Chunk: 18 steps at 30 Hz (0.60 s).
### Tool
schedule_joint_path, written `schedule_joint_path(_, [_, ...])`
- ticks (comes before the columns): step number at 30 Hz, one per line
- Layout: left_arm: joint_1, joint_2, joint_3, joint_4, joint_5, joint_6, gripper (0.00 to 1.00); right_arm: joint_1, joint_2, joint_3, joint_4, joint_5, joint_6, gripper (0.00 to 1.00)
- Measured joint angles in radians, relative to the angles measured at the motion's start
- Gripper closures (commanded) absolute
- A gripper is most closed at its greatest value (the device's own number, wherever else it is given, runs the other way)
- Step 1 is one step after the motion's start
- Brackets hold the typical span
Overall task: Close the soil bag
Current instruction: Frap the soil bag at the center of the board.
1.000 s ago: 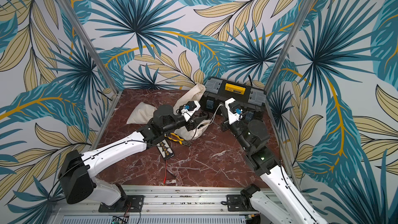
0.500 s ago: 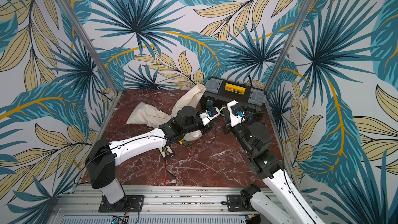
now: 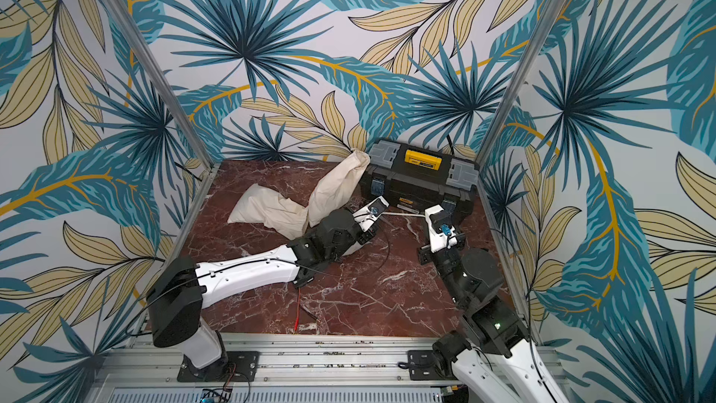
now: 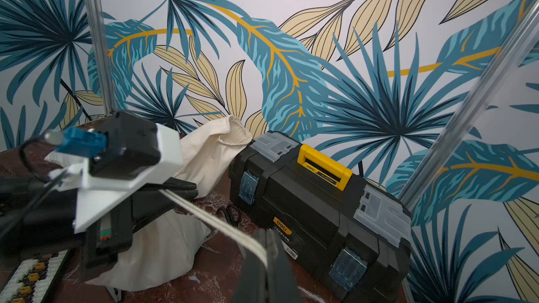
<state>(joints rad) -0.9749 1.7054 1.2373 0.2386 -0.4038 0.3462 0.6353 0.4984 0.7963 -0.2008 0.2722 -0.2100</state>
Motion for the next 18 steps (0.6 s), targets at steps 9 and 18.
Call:
schedule_joint_path(9, [0.013,0.011,0.0,-0.009,-0.046,-0.039,0.83,0.003,-0.034,-0.015,-0.059,0.026,-0.003,1.0])
schedule_joint_path(18, [0.097,0.01,-0.008,-0.044,-0.006,-0.093,0.84,0.007,-0.074,-0.022,-0.085,0.054,-0.011,1.0])
